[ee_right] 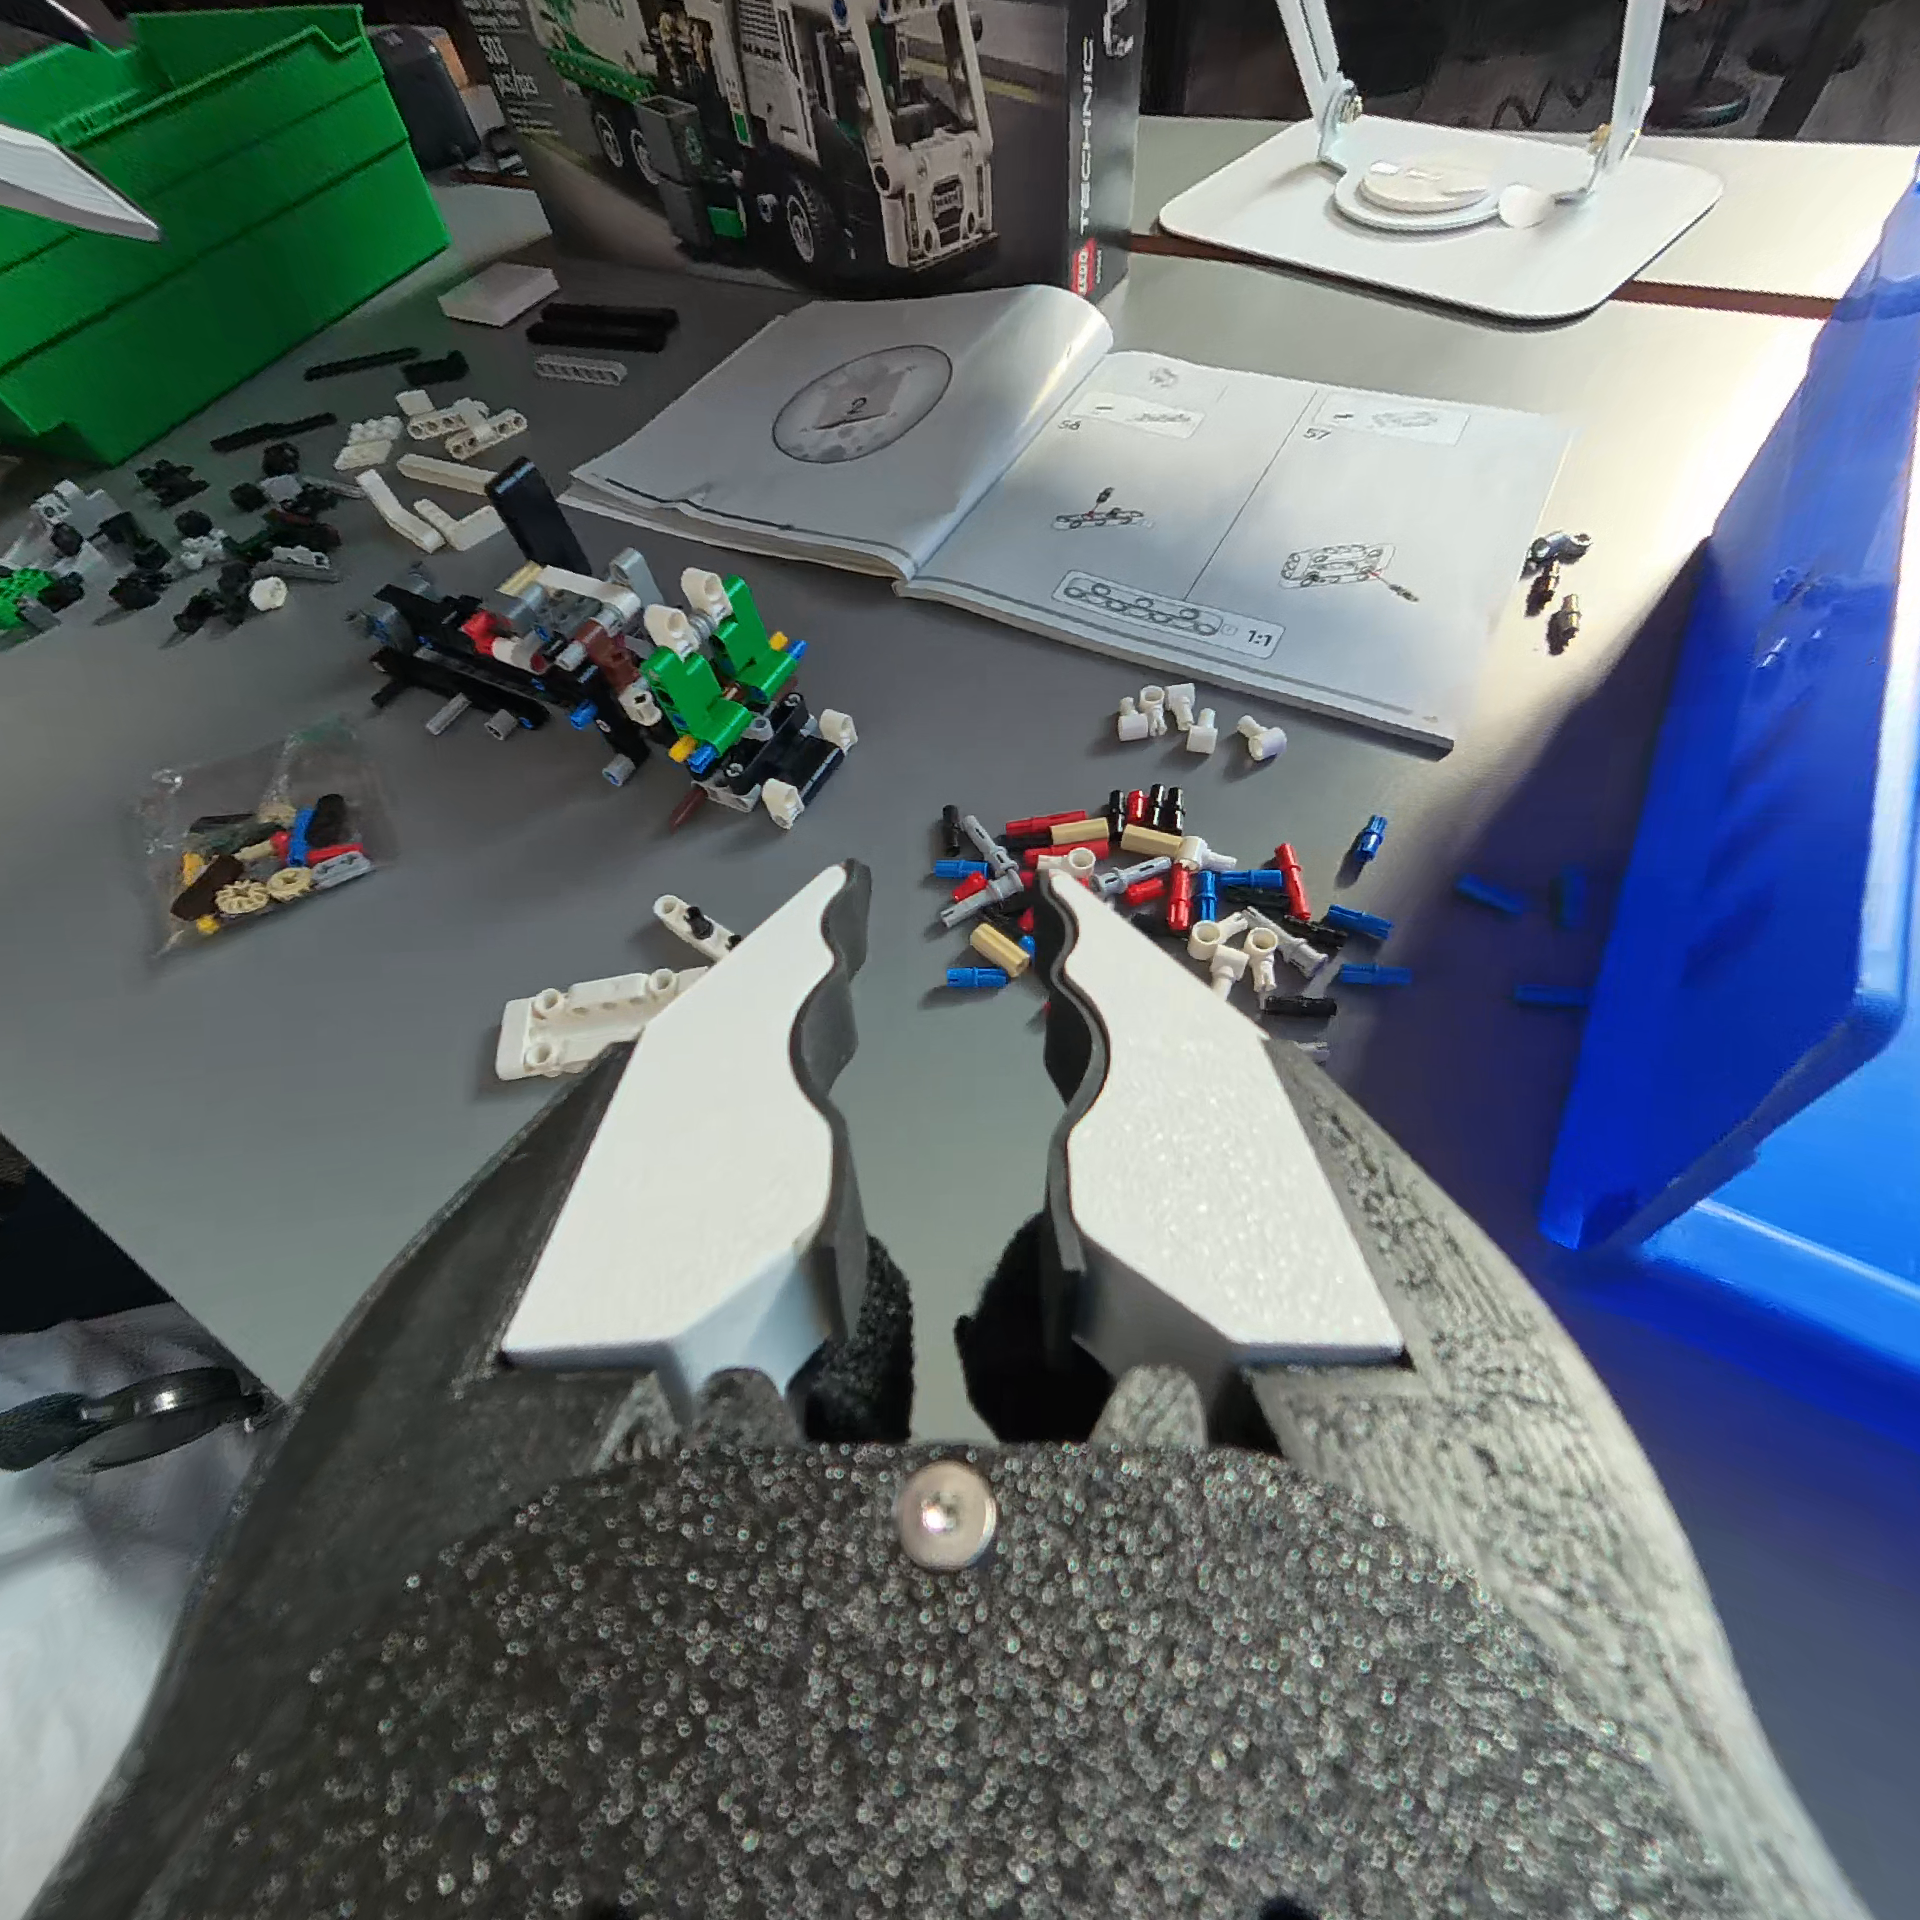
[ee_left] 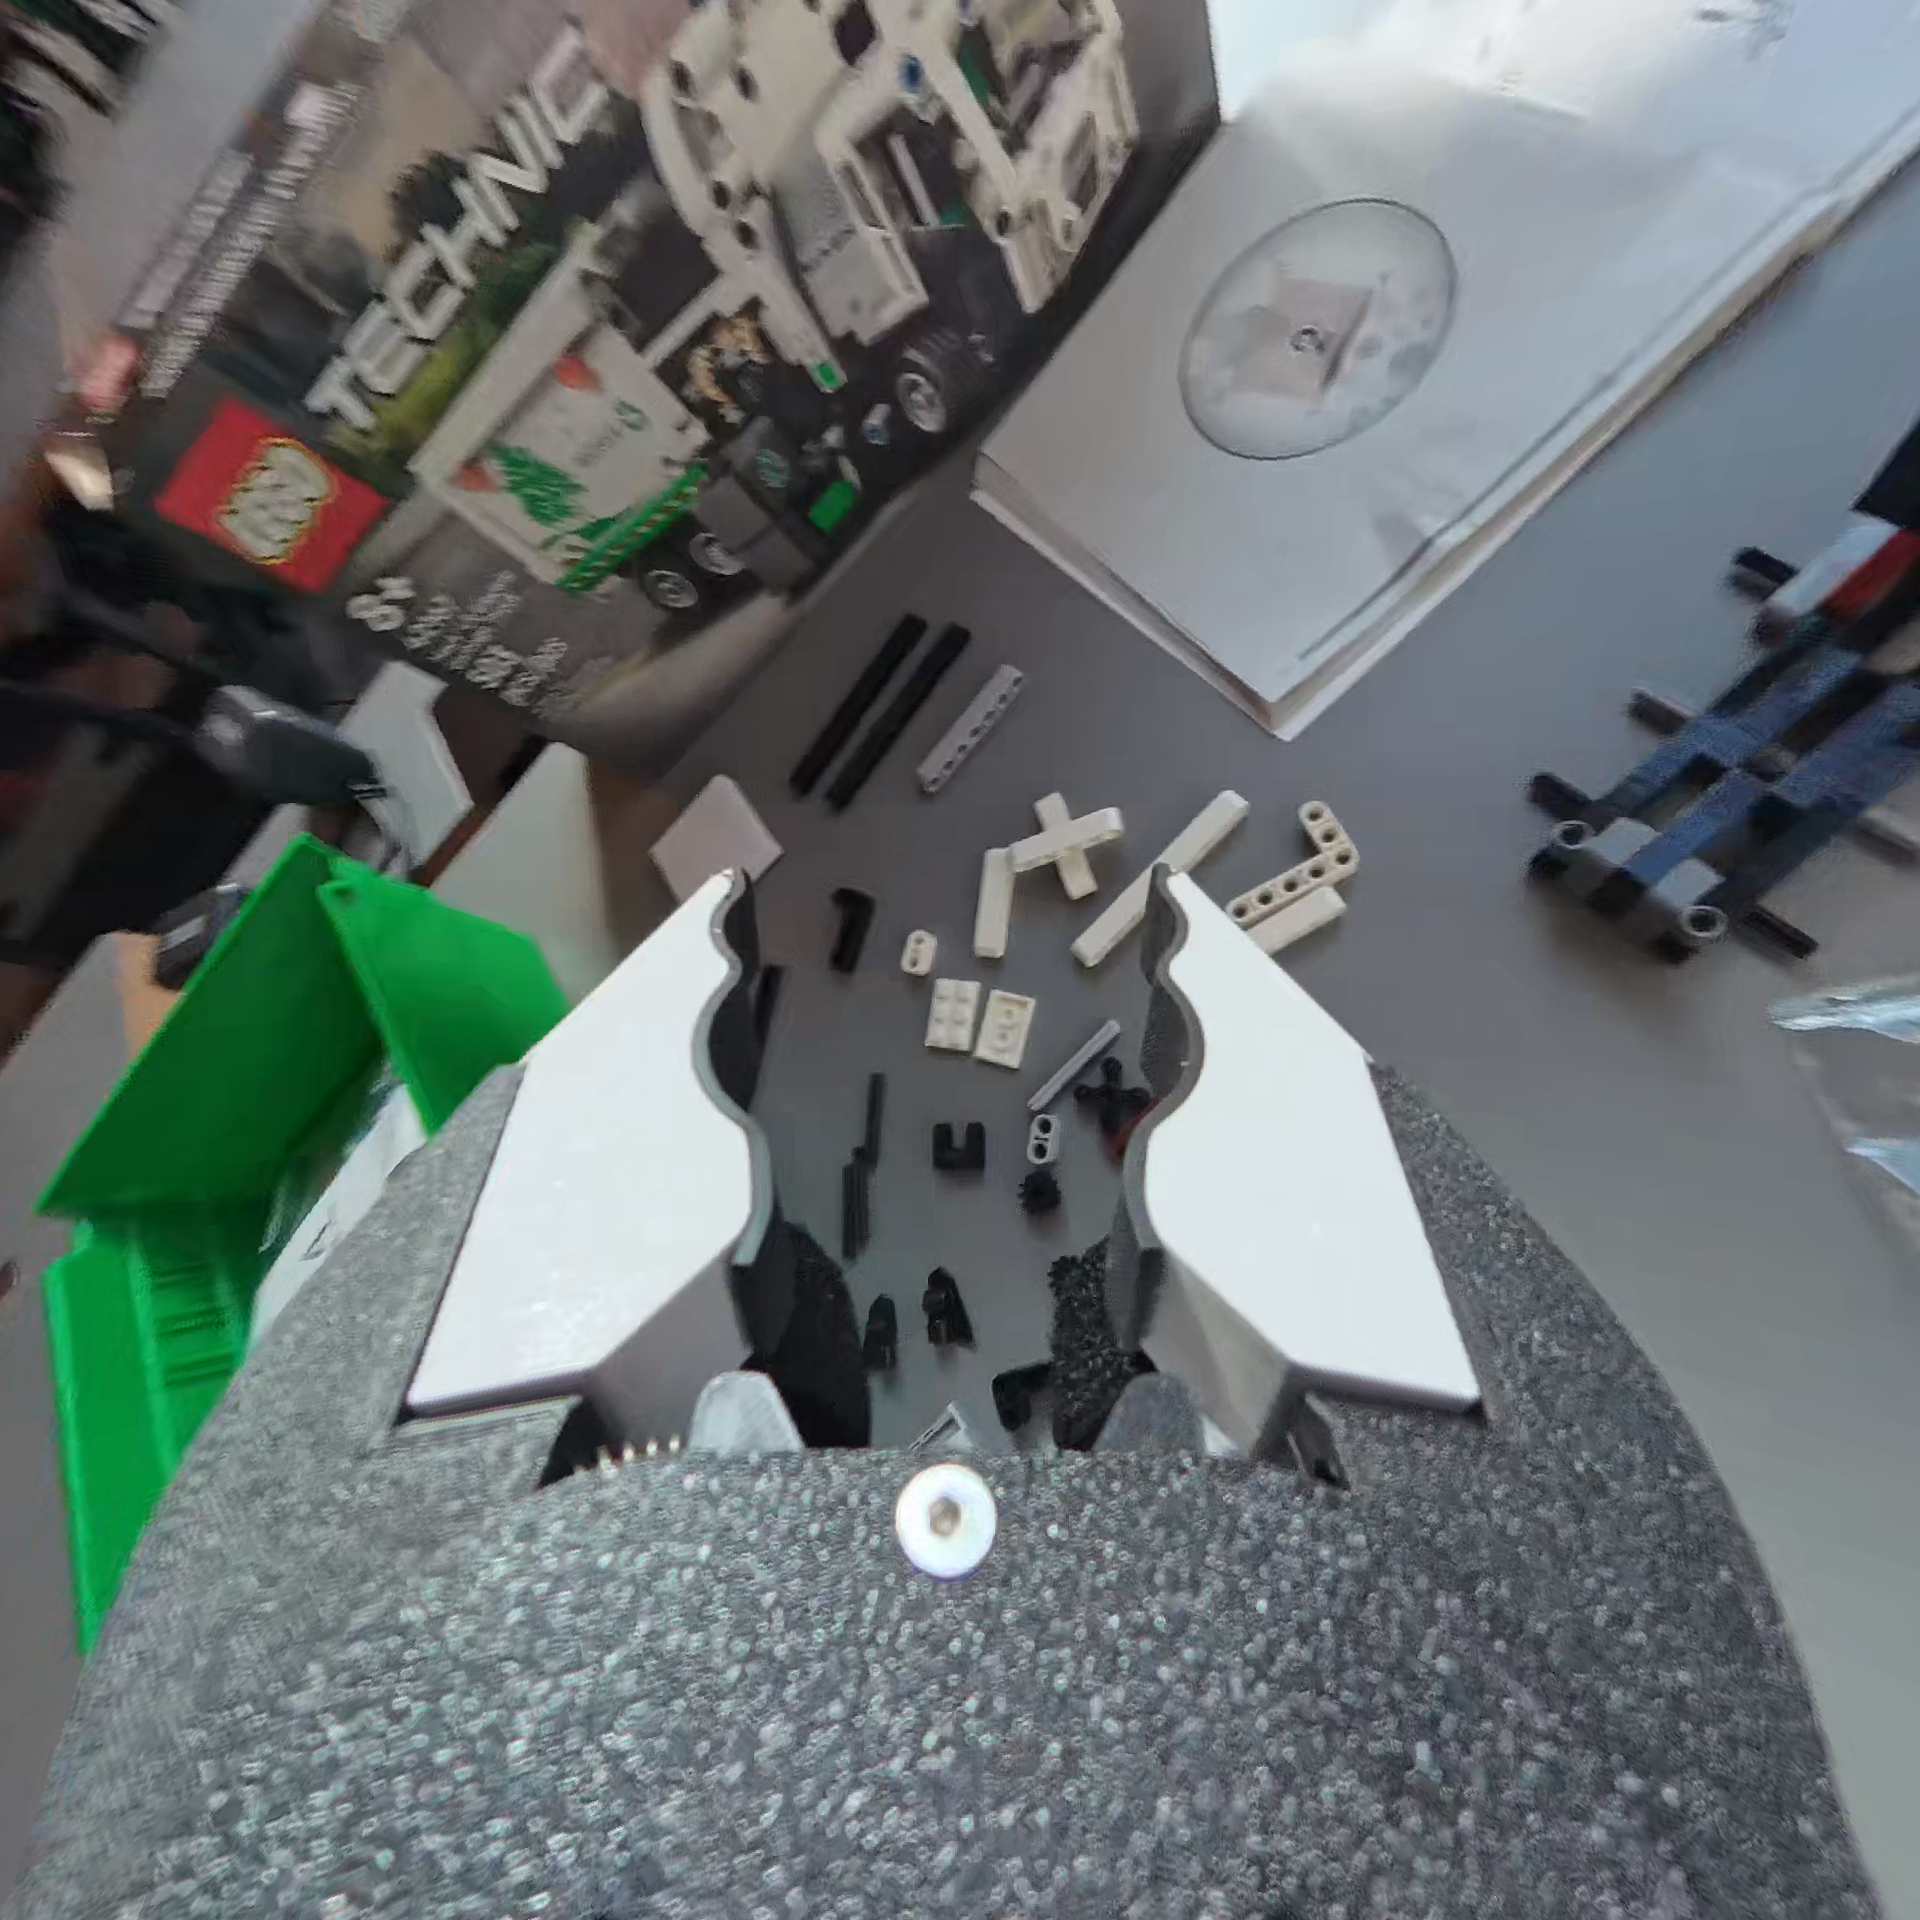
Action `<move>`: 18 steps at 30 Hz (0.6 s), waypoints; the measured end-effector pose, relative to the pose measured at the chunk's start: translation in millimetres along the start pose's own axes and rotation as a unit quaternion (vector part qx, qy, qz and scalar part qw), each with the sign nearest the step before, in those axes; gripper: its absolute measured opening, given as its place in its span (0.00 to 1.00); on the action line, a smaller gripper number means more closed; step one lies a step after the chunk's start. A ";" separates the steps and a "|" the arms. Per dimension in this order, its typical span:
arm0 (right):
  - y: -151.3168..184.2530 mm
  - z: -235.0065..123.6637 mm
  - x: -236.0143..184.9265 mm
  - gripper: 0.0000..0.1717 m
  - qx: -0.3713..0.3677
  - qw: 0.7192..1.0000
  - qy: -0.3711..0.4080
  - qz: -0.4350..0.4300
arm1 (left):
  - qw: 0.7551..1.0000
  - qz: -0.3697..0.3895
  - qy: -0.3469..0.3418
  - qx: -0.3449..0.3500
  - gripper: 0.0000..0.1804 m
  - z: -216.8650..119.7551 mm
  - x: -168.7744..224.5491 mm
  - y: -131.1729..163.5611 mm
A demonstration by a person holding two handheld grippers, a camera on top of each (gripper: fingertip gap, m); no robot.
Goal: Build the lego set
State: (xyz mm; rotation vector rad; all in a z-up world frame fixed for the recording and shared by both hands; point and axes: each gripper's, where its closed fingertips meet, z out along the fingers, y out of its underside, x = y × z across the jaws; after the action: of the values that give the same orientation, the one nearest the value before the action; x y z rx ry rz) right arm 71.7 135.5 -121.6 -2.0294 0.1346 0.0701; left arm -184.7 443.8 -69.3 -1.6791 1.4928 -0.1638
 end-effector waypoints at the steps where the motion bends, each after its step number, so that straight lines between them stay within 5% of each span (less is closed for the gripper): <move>1: 3.1 4.4 3.2 0.17 -0.004 1.000 0.004 0.001 | 0.998 -0.001 -0.057 0.016 0.37 -8.1 -3.7 6.0; 4: 5.9 9.4 8.0 0.17 0.004 1.000 0.012 -0.014 | 0.981 -0.006 -0.179 0.070 0.34 -32.1 2.9 24.8; 6: 7.0 9.0 13.1 0.16 0.007 0.999 0.026 -0.034 | 0.977 -0.001 -0.195 0.086 0.22 -42.1 26.9 35.6; 9: 5.6 8.2 15.2 0.15 0.017 0.999 0.029 -0.041 | 0.986 -0.092 -0.124 0.064 0.24 -39.5 71.6 51.3; 13: 11.2 7.1 2.5 0.16 0.021 1.000 -0.008 -0.021 | 0.968 -0.224 0.047 0.101 0.24 -48.2 126.2 35.9; 18: 23.0 -0.4 -13.4 0.16 0.008 1.000 -0.005 -0.022 | 0.946 -0.273 0.145 0.098 0.24 -52.5 161.3 38.4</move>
State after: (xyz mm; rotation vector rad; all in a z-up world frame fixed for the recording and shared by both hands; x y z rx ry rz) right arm 55.5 125.8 -140.4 -2.0147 0.0829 0.0520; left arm -200.6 281.9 -130.6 -1.9226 1.1257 -0.8627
